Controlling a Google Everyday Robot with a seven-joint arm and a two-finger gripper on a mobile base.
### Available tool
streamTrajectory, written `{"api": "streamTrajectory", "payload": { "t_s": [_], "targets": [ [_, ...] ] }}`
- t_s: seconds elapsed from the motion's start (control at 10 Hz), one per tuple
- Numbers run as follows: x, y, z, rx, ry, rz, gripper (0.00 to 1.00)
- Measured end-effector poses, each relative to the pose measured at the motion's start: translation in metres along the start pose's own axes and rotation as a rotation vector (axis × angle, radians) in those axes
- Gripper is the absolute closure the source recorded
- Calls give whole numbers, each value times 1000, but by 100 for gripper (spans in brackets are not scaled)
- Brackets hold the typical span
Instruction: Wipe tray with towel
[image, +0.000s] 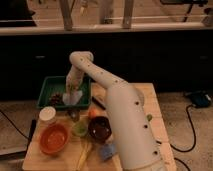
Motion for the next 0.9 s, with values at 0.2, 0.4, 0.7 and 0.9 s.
{"api": "streamTrajectory", "payload": {
  "t_s": [0.2, 0.4, 0.7, 0.9],
  "targets": [
    [-1, 22, -7, 16, -1, 30, 99],
    [11, 53, -19, 34, 18, 96, 99],
    [46, 69, -28, 79, 43, 180, 99],
    [56, 58, -28, 111, 40, 179, 99]
  ]
}}
